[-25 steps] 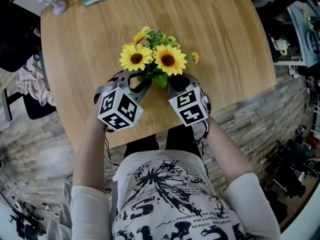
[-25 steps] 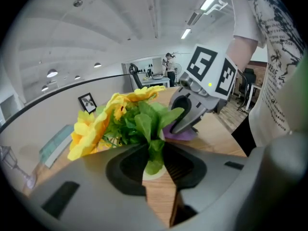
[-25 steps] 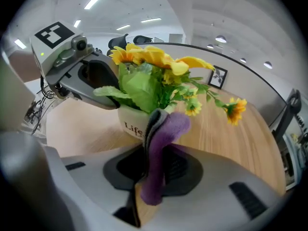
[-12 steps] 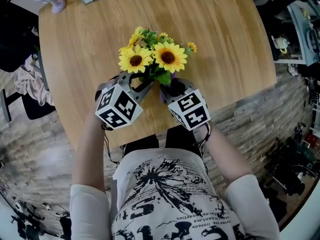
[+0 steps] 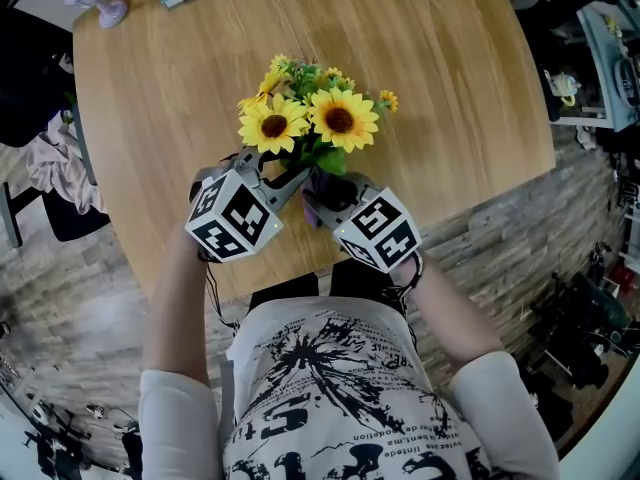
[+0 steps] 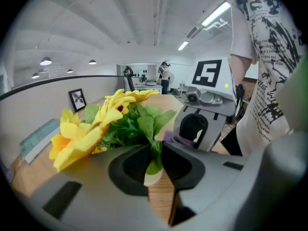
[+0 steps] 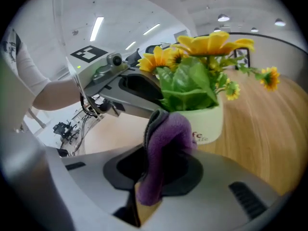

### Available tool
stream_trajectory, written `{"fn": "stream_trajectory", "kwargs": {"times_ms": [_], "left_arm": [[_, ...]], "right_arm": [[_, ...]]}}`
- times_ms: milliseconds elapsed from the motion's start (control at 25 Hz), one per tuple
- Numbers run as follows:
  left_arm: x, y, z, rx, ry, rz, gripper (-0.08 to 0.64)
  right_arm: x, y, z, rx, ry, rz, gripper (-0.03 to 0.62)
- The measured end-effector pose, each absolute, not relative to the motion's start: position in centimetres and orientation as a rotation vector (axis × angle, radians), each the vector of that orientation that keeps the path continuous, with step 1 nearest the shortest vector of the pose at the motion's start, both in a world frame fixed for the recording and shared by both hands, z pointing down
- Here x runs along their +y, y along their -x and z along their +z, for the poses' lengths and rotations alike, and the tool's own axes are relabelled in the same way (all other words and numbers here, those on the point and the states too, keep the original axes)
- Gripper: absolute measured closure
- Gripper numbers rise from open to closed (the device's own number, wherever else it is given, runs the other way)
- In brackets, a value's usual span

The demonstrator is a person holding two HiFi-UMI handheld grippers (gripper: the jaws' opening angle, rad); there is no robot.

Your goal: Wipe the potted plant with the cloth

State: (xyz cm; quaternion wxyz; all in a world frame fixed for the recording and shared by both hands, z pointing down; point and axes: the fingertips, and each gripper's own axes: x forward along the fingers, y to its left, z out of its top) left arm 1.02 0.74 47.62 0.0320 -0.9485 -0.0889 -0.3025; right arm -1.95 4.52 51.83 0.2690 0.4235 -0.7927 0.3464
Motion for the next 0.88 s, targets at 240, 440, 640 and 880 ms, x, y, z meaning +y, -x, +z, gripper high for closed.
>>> {"fn": "stream_trajectory", "kwargs": {"times_ms": [240,440,640,880], "left_arm": [[0.7,-1.0,47.6,-0.275,2.935,-0.913,0.486],[0.6,-0.8,47.6,-0.228,2.938,-0.933,0.485],[0.3,-0.8,47.6,-0.153,2.953,-0.981,0.482],[-0.3,-0.6,45.9,0.161,3.098,-0.936,0.443]], "right_arm": [[5.1,2.7,51.7,-2.18,-1.104,0.986,0.509],[6.6,0.6,51.4,-2.083,-1.091,1.003,0.509],[7.2,-4.9,50.6,-1.978,-1.118,0.965,0.509],[4.7,-14.6,49.5,-1.859,-1.17,0.885,0.509]]}}
